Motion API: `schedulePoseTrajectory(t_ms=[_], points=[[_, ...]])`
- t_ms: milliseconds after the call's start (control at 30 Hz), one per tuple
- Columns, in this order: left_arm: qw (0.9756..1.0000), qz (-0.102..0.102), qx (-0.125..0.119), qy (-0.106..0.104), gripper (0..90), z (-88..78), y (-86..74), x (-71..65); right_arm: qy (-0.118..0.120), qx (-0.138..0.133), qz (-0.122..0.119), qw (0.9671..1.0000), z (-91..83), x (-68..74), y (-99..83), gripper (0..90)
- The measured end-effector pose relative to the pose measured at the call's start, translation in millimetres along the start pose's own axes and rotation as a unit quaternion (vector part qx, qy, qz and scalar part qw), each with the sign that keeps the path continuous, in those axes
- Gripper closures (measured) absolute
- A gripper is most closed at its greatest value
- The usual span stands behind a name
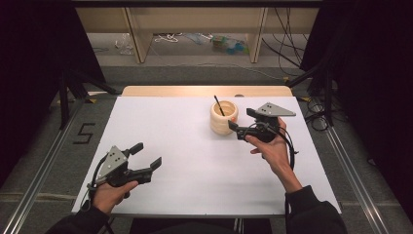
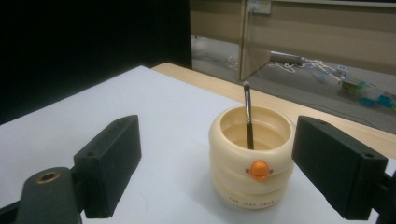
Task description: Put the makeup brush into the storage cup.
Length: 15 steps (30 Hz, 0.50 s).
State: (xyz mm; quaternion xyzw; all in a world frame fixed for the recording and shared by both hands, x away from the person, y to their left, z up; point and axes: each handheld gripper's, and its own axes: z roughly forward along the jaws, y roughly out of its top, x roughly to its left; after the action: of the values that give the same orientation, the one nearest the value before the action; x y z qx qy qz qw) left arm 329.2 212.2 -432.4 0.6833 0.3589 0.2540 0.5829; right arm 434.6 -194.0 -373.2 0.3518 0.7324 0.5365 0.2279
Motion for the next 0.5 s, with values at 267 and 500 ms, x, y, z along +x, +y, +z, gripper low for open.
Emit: schedulePoseTrajectory(t_ms=[267, 500], points=[[1.0000, -0.005, 0.000, 0.000, 16.4, 0.3, -0.4, -0.5, 0.004, 0.000, -0.004, 1.0000, -4.7, 2.6, -6.8, 16.4], [1.0000, -0.001, 0.000, 0.000, 16.5, 0.1, -0.1, -0.1, 0.009, 0.001, -0.005, 0.9999, -8.2, 6.5, -10.9, 16.4]])
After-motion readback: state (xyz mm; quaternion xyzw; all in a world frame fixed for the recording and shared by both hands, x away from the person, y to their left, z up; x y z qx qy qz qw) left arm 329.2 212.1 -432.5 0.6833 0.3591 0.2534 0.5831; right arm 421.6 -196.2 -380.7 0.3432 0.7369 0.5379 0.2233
